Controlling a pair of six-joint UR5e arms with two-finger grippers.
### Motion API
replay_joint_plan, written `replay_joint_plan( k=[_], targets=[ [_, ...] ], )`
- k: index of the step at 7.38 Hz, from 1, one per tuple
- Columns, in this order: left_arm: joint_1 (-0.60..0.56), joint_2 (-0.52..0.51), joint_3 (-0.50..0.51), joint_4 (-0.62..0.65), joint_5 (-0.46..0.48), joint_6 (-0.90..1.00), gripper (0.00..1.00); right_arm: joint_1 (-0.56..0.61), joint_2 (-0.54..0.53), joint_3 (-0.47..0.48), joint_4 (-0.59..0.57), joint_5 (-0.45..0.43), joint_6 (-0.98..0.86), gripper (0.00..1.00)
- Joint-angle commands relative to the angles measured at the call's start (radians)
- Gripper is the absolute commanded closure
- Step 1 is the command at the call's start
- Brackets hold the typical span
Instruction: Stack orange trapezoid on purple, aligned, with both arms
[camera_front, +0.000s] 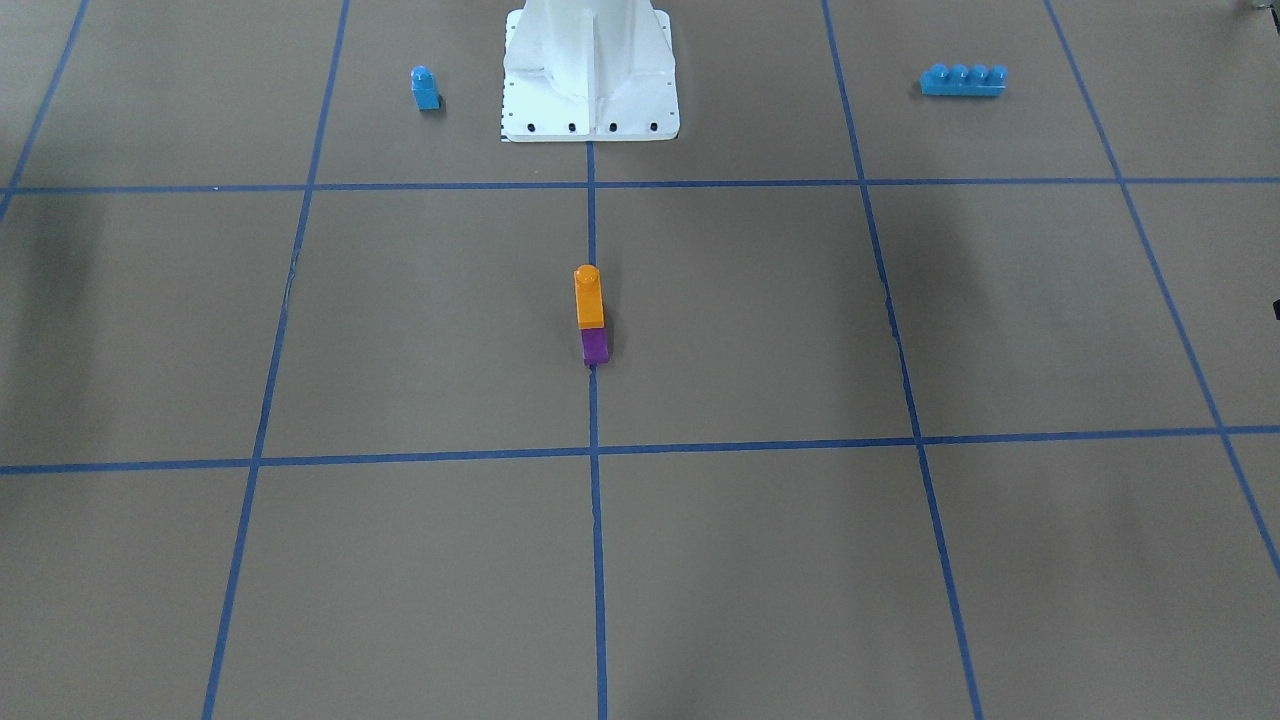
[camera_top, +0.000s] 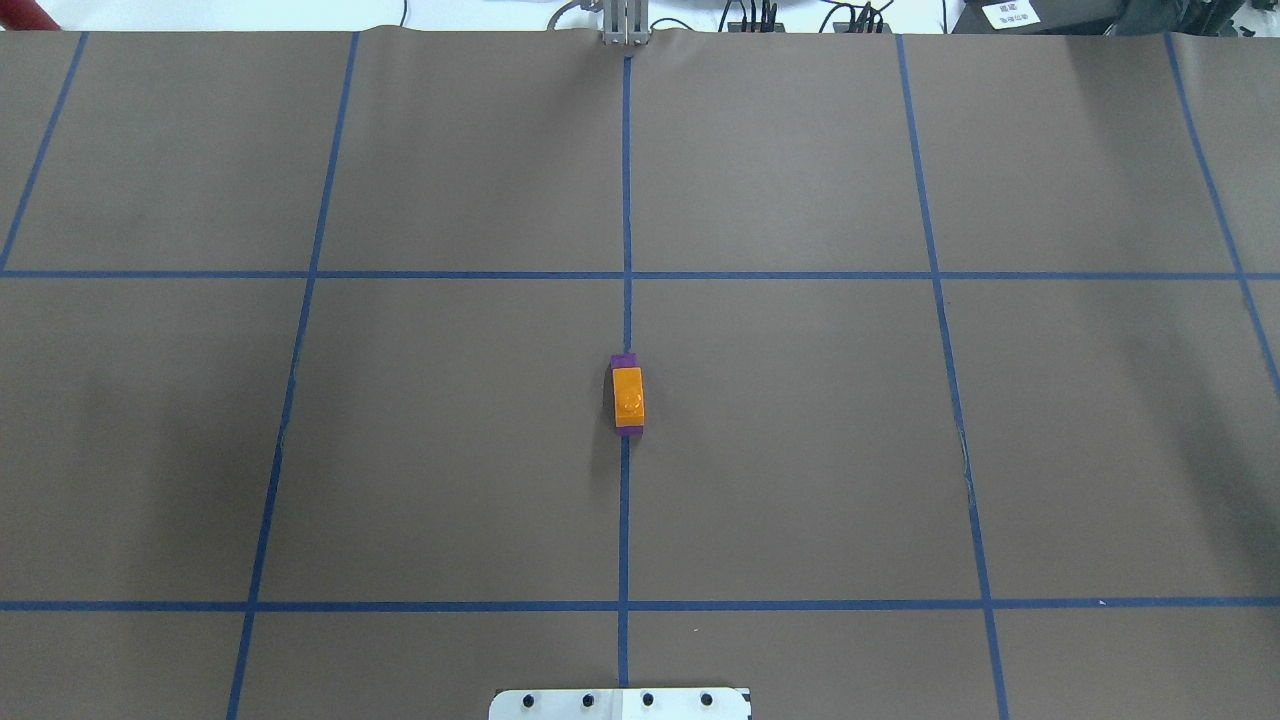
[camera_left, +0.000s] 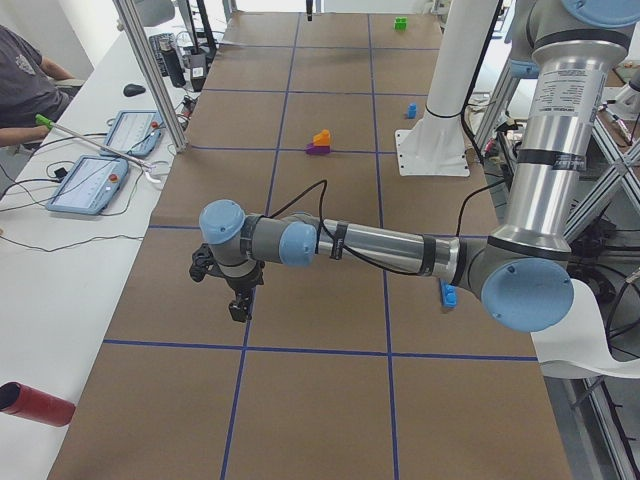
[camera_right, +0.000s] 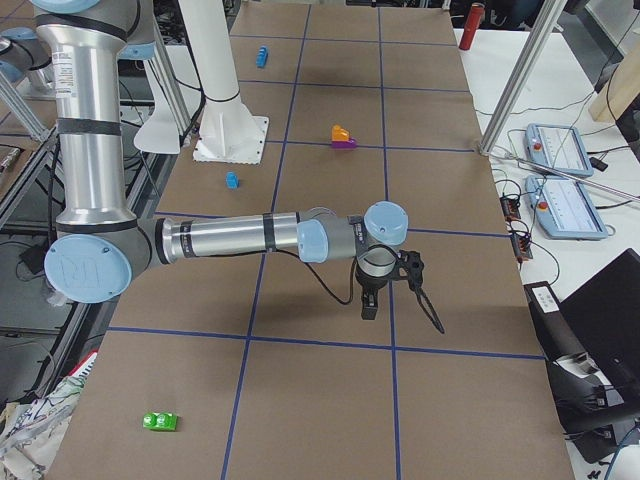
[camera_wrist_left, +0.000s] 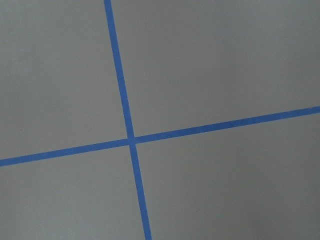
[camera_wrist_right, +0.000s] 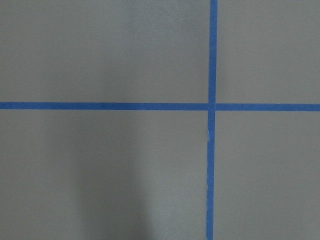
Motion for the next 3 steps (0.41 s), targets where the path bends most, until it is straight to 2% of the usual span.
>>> replay_joint_plan(
  k=[1, 3],
  targets=[
    [0.000, -0.002, 0.001, 0.000, 0.000, 0.000, 0.00, -0.002, 0.000, 0.001, 0.001, 0.000, -0.003, 0.00],
    [0.000, -0.007, -0.001, 0.000, 0.000, 0.000, 0.00, -0.005, -0.002, -0.001, 0.000, -0.001, -0.012, 0.00]
  ],
)
